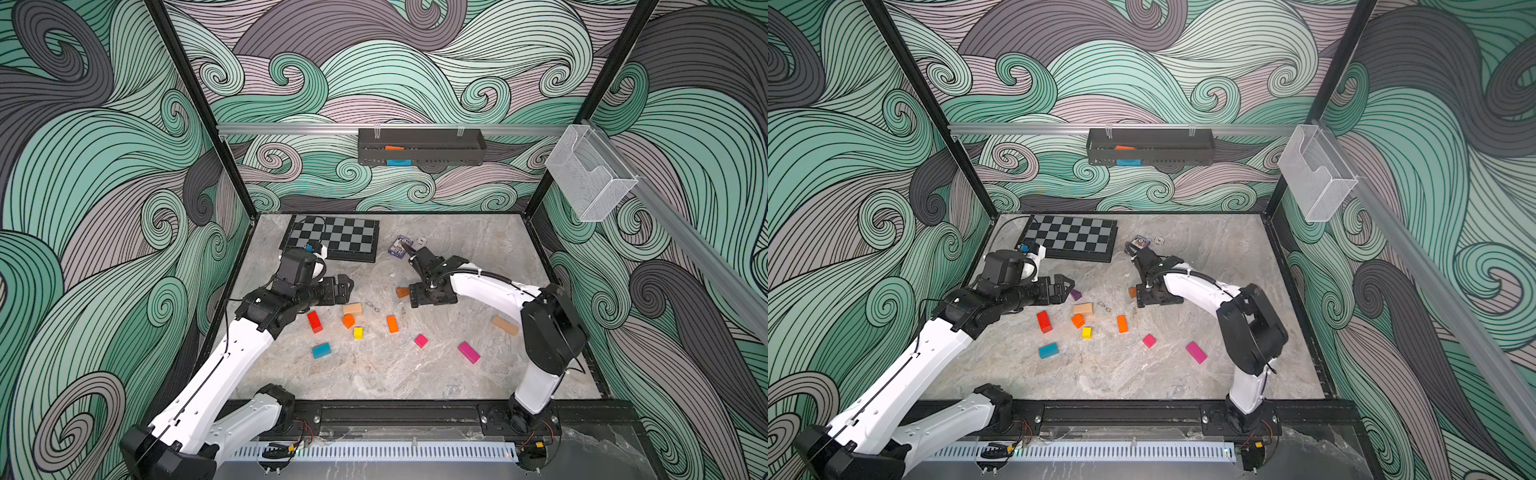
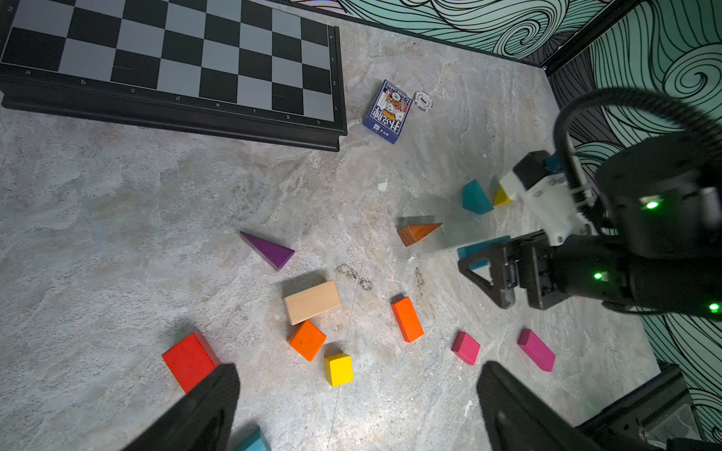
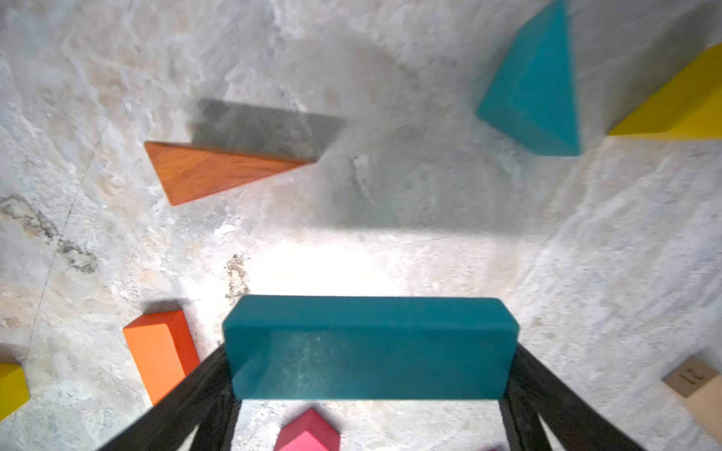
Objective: Assemble a carrot with building blocks
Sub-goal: Pick up the building block from the center of the board, then assemble the building block at the center of the board.
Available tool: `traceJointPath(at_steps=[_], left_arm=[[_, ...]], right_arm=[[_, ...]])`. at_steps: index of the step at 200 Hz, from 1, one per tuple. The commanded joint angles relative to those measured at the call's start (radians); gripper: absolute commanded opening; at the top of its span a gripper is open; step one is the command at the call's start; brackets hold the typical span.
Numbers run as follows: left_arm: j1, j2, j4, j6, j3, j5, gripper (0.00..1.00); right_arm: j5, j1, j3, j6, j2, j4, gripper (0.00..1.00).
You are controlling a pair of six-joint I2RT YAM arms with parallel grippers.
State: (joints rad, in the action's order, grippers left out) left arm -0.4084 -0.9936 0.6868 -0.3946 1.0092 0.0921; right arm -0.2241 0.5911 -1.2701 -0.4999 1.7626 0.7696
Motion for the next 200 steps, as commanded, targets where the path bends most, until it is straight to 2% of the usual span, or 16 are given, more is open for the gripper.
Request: traceJointPath(at_steps=[1,83,132,200], left_arm=[[-0.005,-0.021,-0.019,-0.013,0.026,0.022,0.96],[-0.012,-0.120,-0.071,-0.035,0.057,0.054,0.94],[-0.023,-0.160,-0.082,-0.035,0.076,0.049,0.94],[-0.030,-0.203,-0.092,-0.036,0.097,0.046,0.94]], right_arm=[[0.037,-0.097,0.020,0.083,0.004,0.020,0.74],[0.061,-0.227,-0.001,0.133,0.146,-0.020,0.76],[0.064,-0.277,-0.068,0.163,0.239,-0.045,0.76],[0.067,-0.289,-0.118,0.191,0.295,-0.058,0.75]])
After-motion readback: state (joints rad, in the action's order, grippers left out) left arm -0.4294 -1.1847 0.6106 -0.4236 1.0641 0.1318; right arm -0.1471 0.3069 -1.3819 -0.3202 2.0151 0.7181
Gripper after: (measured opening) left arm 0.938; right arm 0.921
